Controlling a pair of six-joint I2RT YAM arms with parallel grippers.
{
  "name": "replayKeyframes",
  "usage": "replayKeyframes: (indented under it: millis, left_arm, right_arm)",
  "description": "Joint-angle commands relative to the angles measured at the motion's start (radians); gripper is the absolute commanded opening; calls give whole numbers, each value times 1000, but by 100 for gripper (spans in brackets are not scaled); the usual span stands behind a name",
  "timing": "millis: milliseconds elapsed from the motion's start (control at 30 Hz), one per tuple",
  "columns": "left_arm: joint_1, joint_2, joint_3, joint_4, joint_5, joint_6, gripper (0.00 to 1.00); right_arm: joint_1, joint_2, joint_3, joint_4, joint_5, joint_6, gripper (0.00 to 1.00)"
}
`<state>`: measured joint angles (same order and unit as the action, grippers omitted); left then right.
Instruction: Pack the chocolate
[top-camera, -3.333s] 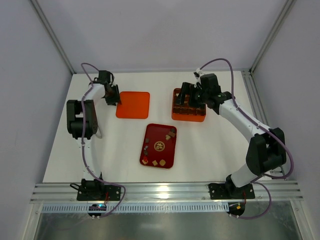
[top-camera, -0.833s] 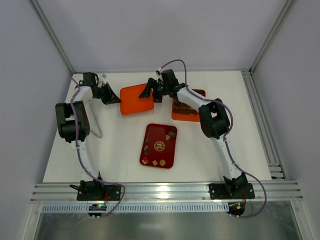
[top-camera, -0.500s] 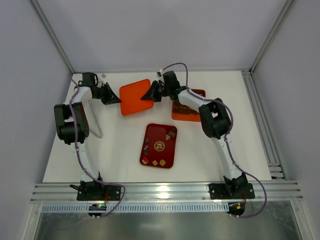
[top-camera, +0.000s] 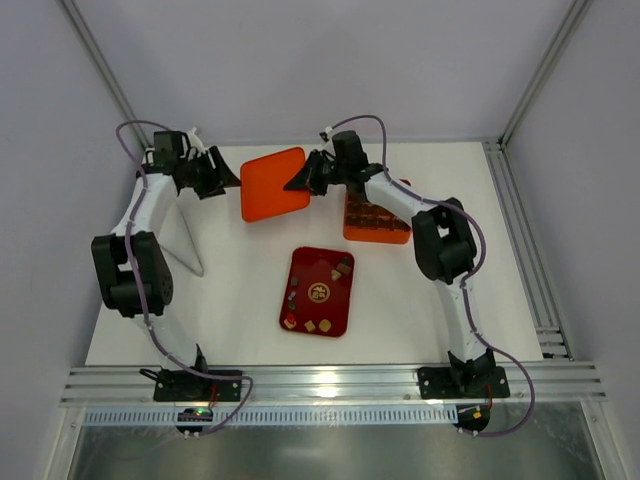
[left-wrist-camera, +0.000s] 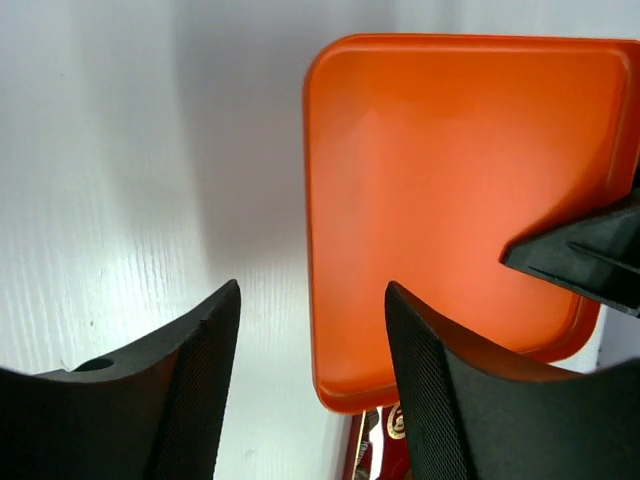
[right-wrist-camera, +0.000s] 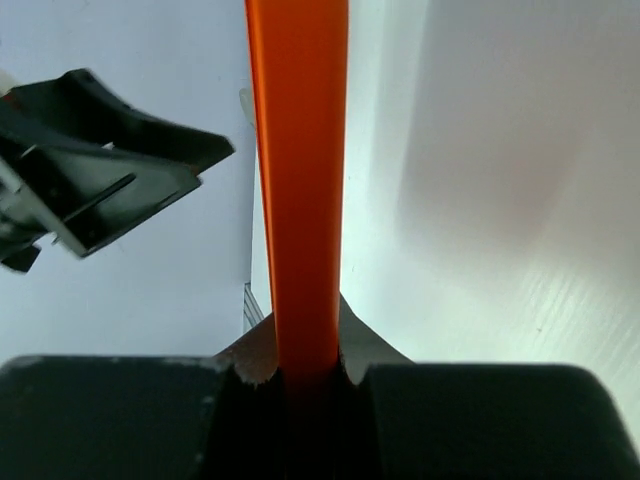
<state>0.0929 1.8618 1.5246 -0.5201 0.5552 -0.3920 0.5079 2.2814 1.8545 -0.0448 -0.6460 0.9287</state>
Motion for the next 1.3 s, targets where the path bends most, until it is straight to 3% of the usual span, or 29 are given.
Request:
replayKeyframes:
  millis: [0,133,233,367,467,600,900,1167,1267]
  left_arm:
    - [-82,-188,-16,-12,-144,88,60]
    - [-429,-358,-87,-27,-546,293,66]
    - [-576,-438,-136,-20,-755,387,69]
    - [-827,-464,-168,-8,-963,528,73]
    - [-907,-429,-176,-14,-1055,602,74]
    - [-963,-377,-178,-15,-1141,676,75]
    - [-973,-293,-198,92,-1253,774,76]
    - [-980,-274,-248,216,-1284,824,73]
    - [-983,-262,-274,275,-1339,860,67]
  right_arm:
    - [-19,-115,29,-76,12,-2,4]
    - [-61,-143,68,-226,0,-22,4]
    - [-89,-172,49,-265,-30,-19,4]
    - [-109,-217,-18,-260,-61,-8,4]
    - [-112,-255,-69,-244,-79,4,4]
    - [-114,-286,-126,-214,-106,30,4]
    - [-114,-356,-216,-182,-142,58,4]
    - [-114,-393,-285,-109,-187,114,4]
    - [-114,-401,-296,-106,-193,121,4]
